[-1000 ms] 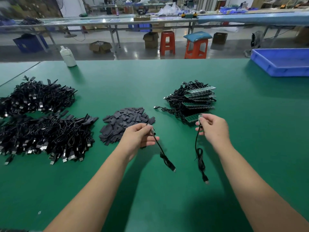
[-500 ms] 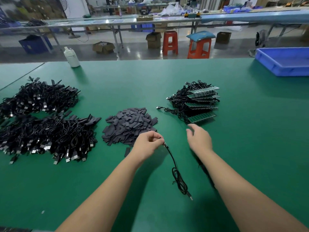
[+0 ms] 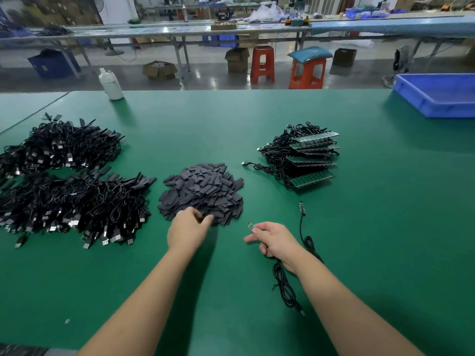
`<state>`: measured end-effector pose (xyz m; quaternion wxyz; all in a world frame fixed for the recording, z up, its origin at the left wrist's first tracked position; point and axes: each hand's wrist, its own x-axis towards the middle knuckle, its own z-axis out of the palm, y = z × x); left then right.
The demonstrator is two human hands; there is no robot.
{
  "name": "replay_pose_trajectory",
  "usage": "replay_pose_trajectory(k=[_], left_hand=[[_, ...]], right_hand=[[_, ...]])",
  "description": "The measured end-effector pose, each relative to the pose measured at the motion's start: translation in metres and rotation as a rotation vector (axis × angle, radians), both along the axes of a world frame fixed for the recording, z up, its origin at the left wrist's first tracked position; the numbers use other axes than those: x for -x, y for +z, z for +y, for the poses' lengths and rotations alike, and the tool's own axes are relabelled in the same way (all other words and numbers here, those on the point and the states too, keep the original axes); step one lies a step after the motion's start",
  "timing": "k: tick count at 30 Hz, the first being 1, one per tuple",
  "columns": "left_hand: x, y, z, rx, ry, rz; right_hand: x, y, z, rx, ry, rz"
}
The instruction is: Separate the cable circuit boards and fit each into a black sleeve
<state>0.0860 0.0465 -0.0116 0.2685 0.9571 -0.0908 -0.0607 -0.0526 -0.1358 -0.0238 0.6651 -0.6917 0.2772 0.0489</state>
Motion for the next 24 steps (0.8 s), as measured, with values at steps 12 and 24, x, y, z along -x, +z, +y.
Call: replay_pose_trajectory(k=[12,24], left_hand=[[-0.012,-0.010,0.028,-0.075,-0.144,0.089],[0.012,-0.011,0.020,0.002,-0.503,0.019]], right_hand=[[0.006,-0.009,0.010,0.127,0.011,-0.035],[0.006,-0.015,0.011,0.232,0.109,-0.030]])
